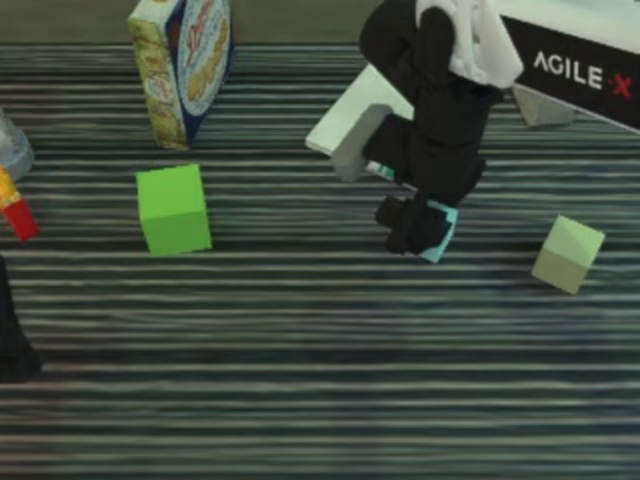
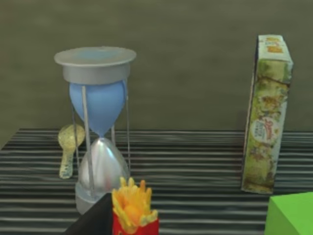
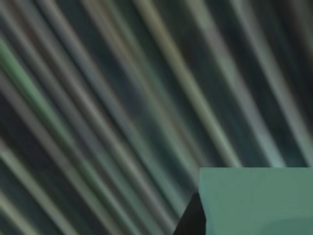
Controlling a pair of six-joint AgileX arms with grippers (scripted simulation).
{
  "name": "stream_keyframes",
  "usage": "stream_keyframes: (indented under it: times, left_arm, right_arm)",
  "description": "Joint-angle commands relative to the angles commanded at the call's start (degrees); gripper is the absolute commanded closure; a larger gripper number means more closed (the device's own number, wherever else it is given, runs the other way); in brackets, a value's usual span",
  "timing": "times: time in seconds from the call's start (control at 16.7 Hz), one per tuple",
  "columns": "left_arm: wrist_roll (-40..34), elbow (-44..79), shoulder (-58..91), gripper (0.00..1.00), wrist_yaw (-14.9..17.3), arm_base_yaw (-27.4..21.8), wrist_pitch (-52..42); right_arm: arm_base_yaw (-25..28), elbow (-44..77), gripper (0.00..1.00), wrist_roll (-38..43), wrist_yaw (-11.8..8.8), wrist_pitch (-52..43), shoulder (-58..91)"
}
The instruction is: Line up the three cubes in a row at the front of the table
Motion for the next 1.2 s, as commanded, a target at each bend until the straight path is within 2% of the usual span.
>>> stream_keyframes:
  times: [0.18,0.72,1.2]
  left_arm:
    - [0.0,0.0,0.0,0.0,0.0,0.0,0.0]
    - [0.0,0.0,0.0,0.0,0.0,0.0,0.0]
    - [0.0,0.0,0.0,0.0,0.0,0.0,0.0]
  right_arm:
    - [1.21,-4.03,1.0,-3.45,-0.1,1.01,-3.39]
    - [7.16,-27.22,1.0,-22.19,-0.69,5.75,-20.94]
    - [7.37,-29.51,1.0,-23.03,-0.69,8.17,-20.98]
